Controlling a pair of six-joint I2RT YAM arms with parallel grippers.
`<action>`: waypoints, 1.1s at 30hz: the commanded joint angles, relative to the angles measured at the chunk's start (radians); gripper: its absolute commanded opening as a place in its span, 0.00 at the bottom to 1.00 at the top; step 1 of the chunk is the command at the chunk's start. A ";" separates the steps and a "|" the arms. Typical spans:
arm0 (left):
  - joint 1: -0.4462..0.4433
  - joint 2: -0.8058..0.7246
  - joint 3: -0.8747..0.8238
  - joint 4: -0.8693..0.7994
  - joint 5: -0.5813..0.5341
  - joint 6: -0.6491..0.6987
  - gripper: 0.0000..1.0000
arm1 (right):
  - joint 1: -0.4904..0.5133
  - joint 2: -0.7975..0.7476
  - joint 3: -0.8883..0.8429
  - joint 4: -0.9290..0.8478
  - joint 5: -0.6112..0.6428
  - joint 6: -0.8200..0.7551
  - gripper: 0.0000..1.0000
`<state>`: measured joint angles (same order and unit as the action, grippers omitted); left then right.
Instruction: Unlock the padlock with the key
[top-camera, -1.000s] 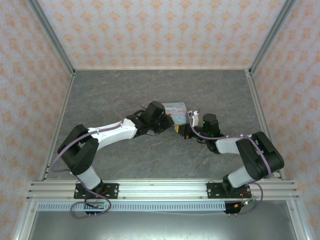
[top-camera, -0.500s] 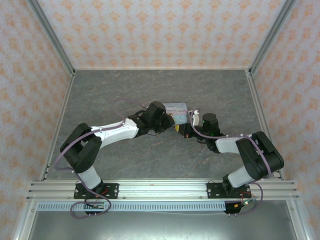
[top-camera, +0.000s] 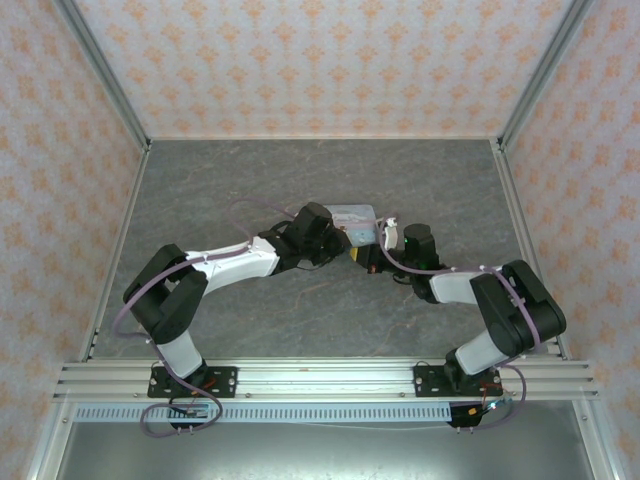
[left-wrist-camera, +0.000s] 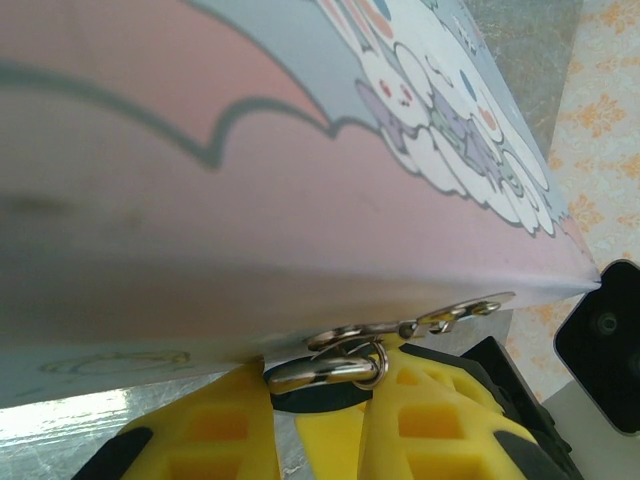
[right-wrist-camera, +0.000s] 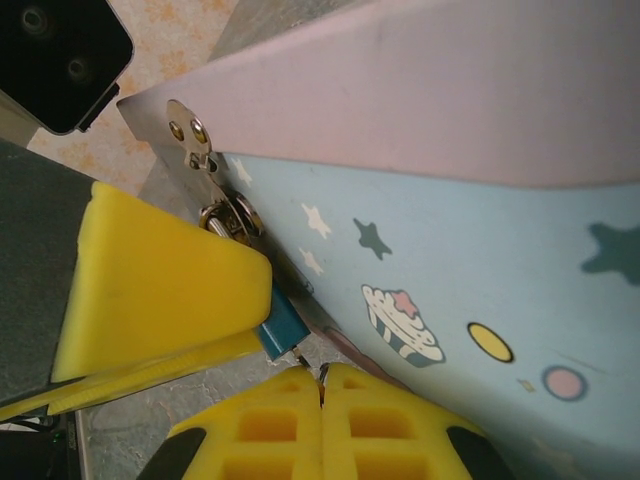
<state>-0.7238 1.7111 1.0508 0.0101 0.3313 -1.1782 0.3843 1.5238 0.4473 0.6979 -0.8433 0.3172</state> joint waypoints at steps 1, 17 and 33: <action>-0.058 -0.001 0.022 -0.020 0.154 0.024 0.10 | 0.004 0.002 0.085 0.237 -0.024 0.022 0.00; -0.057 0.094 -0.014 0.064 0.128 0.001 0.11 | 0.037 0.061 -0.029 0.262 0.039 0.087 0.00; -0.029 0.098 -0.063 0.123 0.106 0.014 0.43 | 0.061 0.078 -0.097 0.198 0.141 0.179 0.00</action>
<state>-0.7391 1.8206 0.9985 0.1036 0.3927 -1.1801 0.4362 1.6001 0.3382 0.8345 -0.7170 0.4717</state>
